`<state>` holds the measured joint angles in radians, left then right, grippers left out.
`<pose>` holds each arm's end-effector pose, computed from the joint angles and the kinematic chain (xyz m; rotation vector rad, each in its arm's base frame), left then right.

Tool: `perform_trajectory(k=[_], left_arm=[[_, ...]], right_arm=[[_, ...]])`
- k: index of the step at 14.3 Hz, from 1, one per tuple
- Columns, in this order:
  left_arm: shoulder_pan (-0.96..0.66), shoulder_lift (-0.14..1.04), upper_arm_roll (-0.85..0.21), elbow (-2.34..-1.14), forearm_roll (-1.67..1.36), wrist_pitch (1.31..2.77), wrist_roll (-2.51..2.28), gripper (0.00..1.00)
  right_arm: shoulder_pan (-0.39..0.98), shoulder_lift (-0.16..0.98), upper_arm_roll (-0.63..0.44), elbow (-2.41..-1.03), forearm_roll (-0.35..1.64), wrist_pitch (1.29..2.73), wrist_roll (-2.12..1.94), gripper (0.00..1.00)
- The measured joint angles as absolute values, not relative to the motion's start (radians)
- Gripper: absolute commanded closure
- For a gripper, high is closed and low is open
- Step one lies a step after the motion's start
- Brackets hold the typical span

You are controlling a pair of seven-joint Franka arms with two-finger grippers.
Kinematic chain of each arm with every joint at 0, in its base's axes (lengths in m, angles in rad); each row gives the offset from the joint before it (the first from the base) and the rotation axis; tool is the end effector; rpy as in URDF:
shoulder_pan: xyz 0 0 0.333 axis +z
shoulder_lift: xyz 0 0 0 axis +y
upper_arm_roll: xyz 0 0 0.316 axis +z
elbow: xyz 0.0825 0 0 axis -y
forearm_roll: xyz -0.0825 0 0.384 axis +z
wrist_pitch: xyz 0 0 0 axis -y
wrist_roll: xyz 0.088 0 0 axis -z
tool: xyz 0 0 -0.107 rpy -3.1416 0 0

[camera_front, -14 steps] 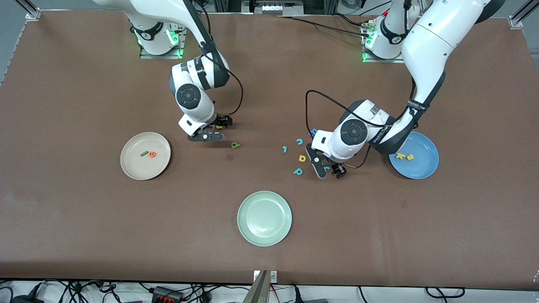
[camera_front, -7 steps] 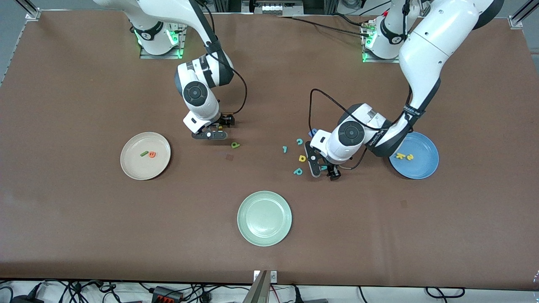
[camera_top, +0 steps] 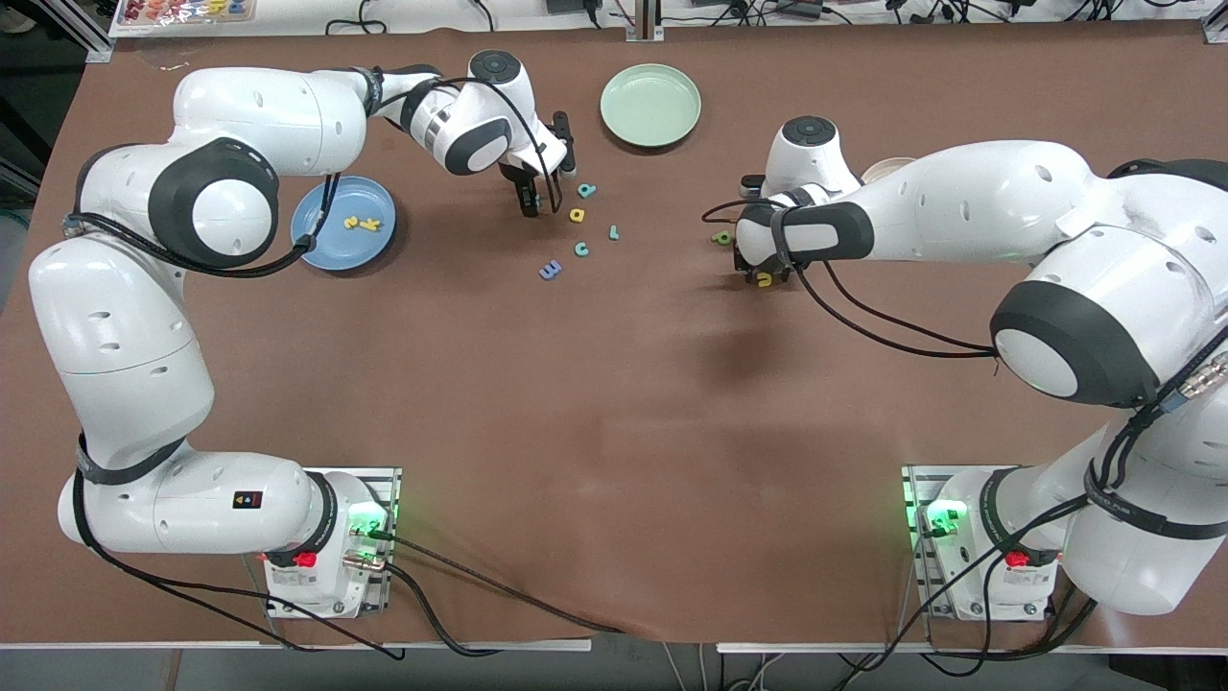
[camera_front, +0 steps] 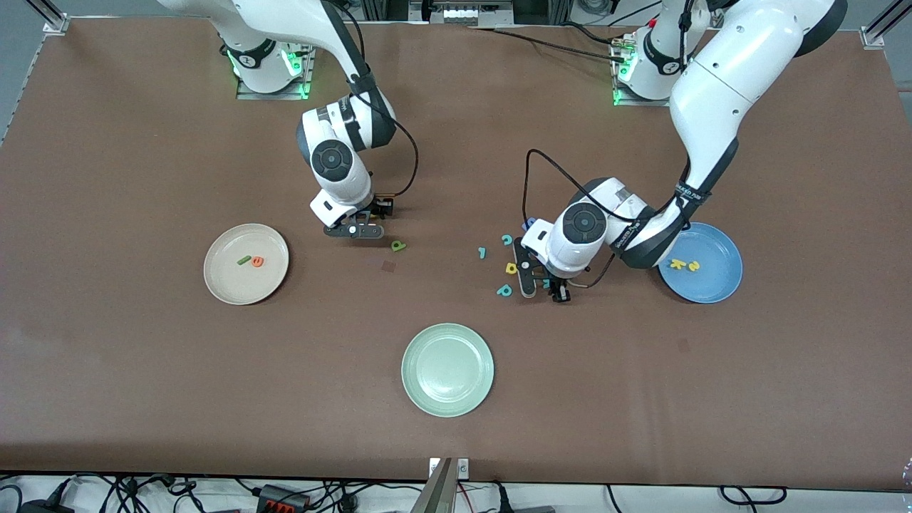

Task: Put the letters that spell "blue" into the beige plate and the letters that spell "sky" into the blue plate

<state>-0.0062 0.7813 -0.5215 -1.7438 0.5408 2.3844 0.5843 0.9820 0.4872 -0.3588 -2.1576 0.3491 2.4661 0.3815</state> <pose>0.5860 -0.3031 0.1715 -2.4123 2.0053 -0.0078 0.4495 0.3154 0.1713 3.1017 -0.0301 -0.1947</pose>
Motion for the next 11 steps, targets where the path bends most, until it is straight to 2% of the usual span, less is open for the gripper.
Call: perform_trajectory(k=[1, 2, 3, 8, 11], left_arm=[[-0.006, 0.781, -0.522, -1.743, 0.541, 2.387, 0.584, 0.74], [-0.007, 0.781, -0.523, -1.741, 0.541, 2.389, 0.584, 0.87], [-0.007, 0.781, -0.523, -1.74, 0.541, 2.389, 0.584, 0.94], [-0.002, 0.781, -0.522, -1.734, 0.541, 2.388, 0.584, 0.96], [0.015, 0.766, -0.523, -1.709, 0.541, 2.301, 0.584, 0.98]], right_arm=[[0.983, 0.485, -0.359, -2.156, 0.349, 2.466, 0.389, 0.75], [0.985, 0.482, -0.359, -2.156, 0.349, 2.466, 0.397, 0.82], [0.987, 0.48, -0.359, -2.156, 0.35, 2.466, 0.404, 0.85], [0.988, 0.479, -0.359, -2.156, 0.35, 2.466, 0.416, 0.86], [0.989, 0.467, -0.39, -2.144, 0.349, 2.47, 0.412, 0.86]])
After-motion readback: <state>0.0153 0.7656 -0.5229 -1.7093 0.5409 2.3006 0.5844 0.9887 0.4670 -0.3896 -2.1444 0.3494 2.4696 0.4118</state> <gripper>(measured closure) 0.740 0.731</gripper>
